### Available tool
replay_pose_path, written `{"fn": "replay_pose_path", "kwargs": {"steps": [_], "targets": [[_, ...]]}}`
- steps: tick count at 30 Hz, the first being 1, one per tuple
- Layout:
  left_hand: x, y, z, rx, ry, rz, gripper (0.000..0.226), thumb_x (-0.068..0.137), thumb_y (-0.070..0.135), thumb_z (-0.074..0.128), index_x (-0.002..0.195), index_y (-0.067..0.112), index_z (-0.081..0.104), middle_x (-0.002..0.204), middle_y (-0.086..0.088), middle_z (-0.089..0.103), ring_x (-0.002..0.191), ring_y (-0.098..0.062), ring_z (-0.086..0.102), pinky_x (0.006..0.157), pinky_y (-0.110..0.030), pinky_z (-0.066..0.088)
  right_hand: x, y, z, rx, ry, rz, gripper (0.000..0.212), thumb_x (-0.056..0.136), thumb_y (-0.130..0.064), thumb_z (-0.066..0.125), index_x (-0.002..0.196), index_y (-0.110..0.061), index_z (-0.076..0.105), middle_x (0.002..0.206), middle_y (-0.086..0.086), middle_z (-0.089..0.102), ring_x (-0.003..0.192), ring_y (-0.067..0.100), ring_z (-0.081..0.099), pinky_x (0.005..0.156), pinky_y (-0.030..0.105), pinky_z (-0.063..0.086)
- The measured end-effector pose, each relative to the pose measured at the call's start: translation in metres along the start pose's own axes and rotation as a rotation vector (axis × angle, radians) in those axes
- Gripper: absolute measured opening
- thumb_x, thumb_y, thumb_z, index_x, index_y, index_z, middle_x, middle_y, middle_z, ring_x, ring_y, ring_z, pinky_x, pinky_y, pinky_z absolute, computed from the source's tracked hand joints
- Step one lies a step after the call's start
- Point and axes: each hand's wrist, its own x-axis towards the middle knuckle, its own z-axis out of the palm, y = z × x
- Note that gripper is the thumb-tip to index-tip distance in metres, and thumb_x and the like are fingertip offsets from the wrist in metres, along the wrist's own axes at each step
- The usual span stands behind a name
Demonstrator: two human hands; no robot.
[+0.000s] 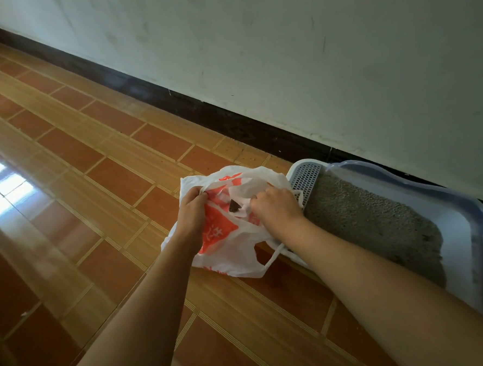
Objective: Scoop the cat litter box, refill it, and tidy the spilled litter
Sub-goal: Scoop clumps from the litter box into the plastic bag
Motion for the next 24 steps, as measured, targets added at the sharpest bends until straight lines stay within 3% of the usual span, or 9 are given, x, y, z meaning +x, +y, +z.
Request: {"fn": "replay_pose_path", "kwargs": {"steps": [10,18,21,24], "targets": [[0.001,0.001,0.003,-0.043,0.026,-0.010,0.026,0.099,0.013,0.036,0.085,0.014,0.057,0.081,-0.004,0.061,0.073,-0.015,0.062,0.063,-0.025,0.050,-0.001,0.011,0.002,0.028,0.028,0.009,0.018,0.091,-0.016,0.055,0.107,-0.010,0.060,0.106,0.007,0.063,0.097,0.020,0.058,0.075,0.028,0.048],[0.003,-0.001,0.007,0.004,0.036,-0.024,0.022,0.100,0.017,0.036,0.094,0.012,0.057,0.081,-0.005,0.063,0.073,-0.015,0.064,0.061,-0.025,0.050,-0.019,0.028,0.011,0.176,0.024,0.159,0.018,0.088,-0.020,0.057,0.105,-0.015,0.059,0.104,0.003,0.062,0.097,0.019,0.055,0.076,0.029,0.045],[0.004,-0.002,0.011,0.061,0.053,-0.016,0.022,0.099,0.017,0.036,0.103,0.010,0.057,0.088,-0.008,0.064,0.077,-0.018,0.064,0.066,-0.028,0.052,-0.031,0.040,0.013,0.266,0.005,0.240,0.020,0.087,-0.021,0.058,0.106,-0.017,0.060,0.104,0.003,0.061,0.096,0.018,0.057,0.070,0.027,0.045],[0.004,-0.003,0.020,0.115,0.064,0.008,0.024,0.099,0.019,0.035,0.103,0.011,0.057,0.101,-0.014,0.063,0.087,-0.024,0.063,0.080,-0.035,0.054,-0.049,0.054,0.005,0.428,-0.039,0.298,0.030,0.085,-0.025,0.062,0.114,-0.019,0.061,0.107,0.003,0.065,0.095,0.018,0.062,0.070,0.027,0.052]]}}
